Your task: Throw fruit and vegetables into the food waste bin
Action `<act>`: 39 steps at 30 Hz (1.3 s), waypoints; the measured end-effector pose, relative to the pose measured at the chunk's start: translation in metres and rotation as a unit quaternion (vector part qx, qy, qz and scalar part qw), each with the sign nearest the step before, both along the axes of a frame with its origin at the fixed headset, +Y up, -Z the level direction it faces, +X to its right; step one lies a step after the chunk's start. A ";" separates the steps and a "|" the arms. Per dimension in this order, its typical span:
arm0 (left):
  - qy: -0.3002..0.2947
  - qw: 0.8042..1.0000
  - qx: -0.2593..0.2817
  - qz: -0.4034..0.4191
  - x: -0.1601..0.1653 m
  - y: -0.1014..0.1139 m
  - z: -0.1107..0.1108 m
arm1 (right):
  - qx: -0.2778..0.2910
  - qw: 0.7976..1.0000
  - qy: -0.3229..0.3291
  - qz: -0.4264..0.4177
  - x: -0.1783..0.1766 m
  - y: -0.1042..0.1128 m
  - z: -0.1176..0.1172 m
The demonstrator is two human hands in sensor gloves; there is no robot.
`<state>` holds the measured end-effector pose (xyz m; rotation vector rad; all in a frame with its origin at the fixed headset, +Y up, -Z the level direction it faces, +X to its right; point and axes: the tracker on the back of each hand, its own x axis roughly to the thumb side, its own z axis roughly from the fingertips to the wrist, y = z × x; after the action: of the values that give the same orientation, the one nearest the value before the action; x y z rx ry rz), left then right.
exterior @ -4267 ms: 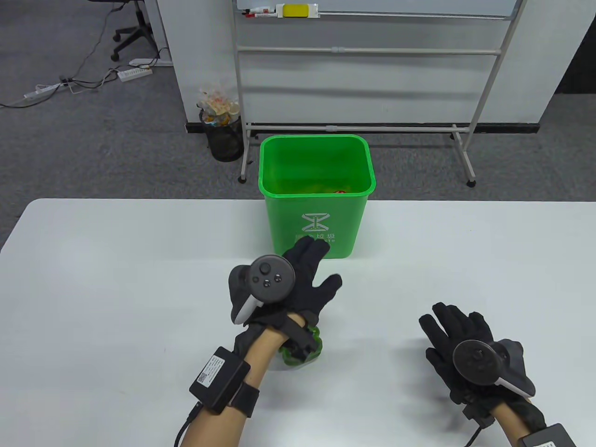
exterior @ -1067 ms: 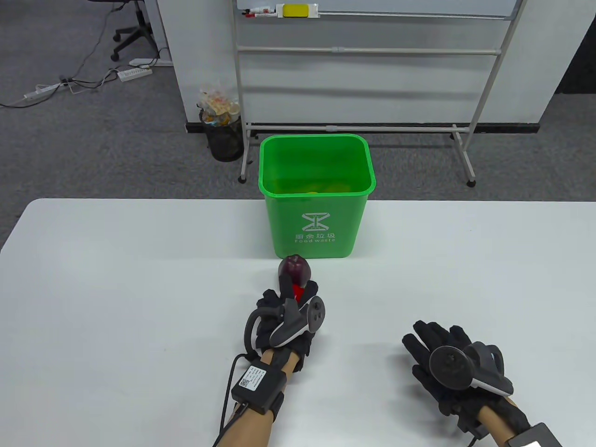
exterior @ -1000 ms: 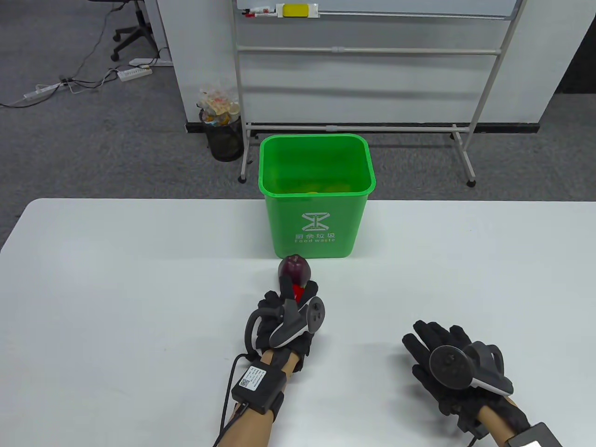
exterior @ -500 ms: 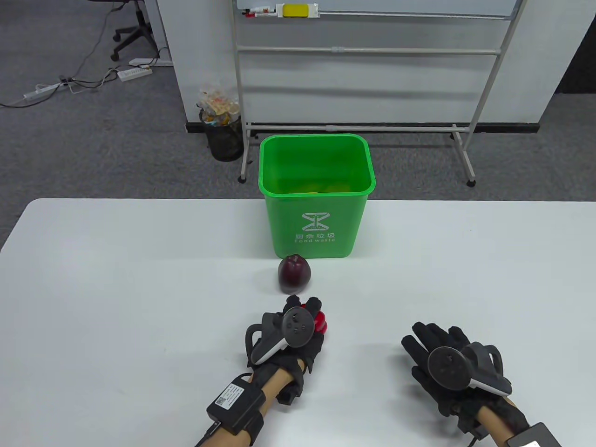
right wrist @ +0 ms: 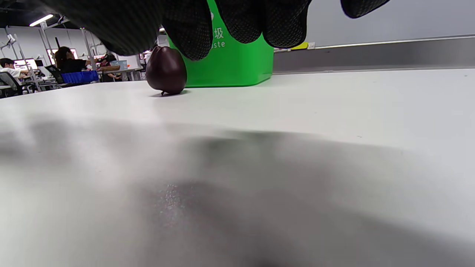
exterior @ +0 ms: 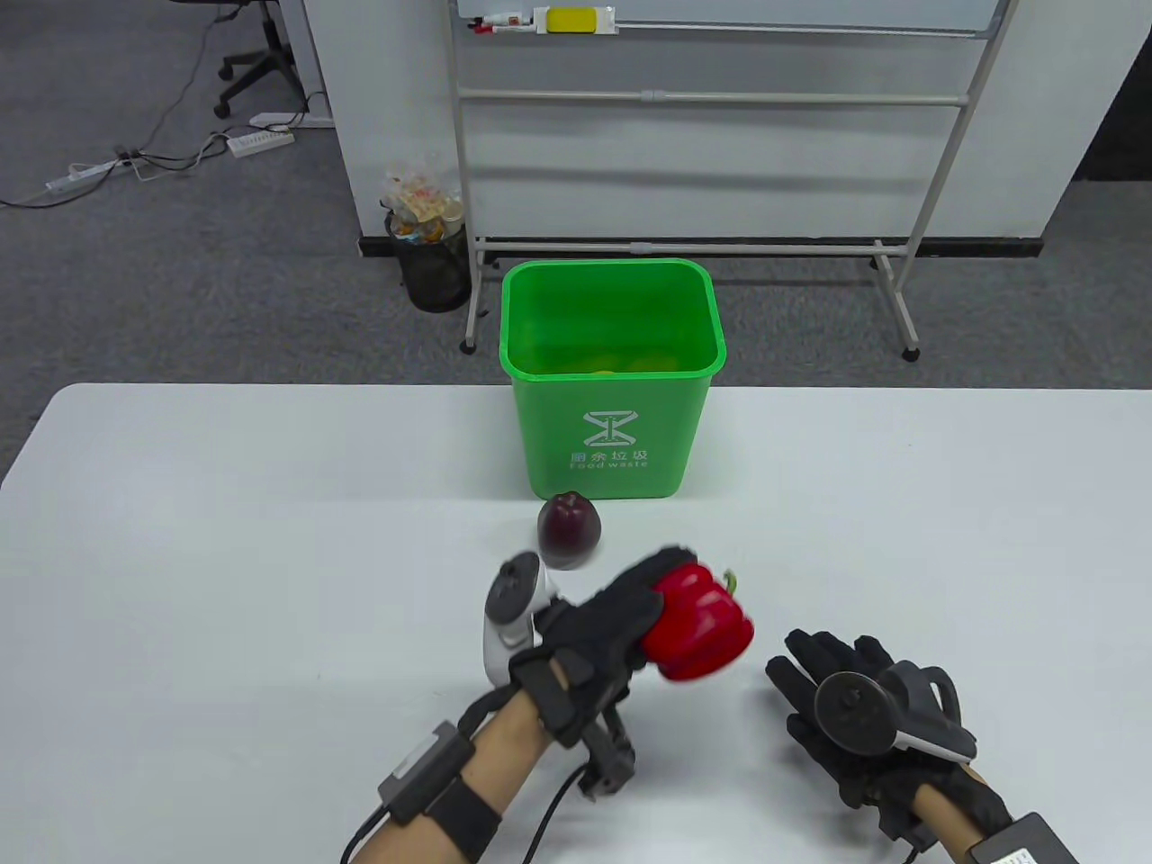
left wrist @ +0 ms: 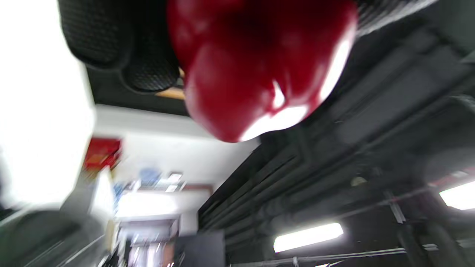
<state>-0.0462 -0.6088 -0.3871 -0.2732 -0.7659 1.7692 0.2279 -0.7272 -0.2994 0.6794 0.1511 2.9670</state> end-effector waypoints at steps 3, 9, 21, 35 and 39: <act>0.150 0.987 -0.050 -0.015 -0.018 0.074 -0.061 | -0.010 1.000 -0.001 0.006 -0.001 -0.003 0.001; 0.378 0.905 -0.031 -0.194 -0.060 0.070 -0.091 | -0.011 1.000 -0.004 -0.005 0.001 0.001 0.002; 0.372 0.831 0.096 -0.402 -0.048 0.002 -0.056 | -0.014 1.000 -0.005 -0.008 0.003 0.001 0.002; 0.272 0.557 0.223 -0.752 0.018 -0.106 -0.089 | -0.030 0.999 -0.008 -0.008 0.005 -0.005 0.000; 0.240 0.496 0.229 -0.803 0.026 -0.133 -0.098 | -0.035 0.999 -0.010 -0.006 0.006 -0.007 0.000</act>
<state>-0.0206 -0.7420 -0.4849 -0.0195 -0.2108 -0.2515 0.2342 -0.7340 -0.2999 0.6400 0.2478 2.9404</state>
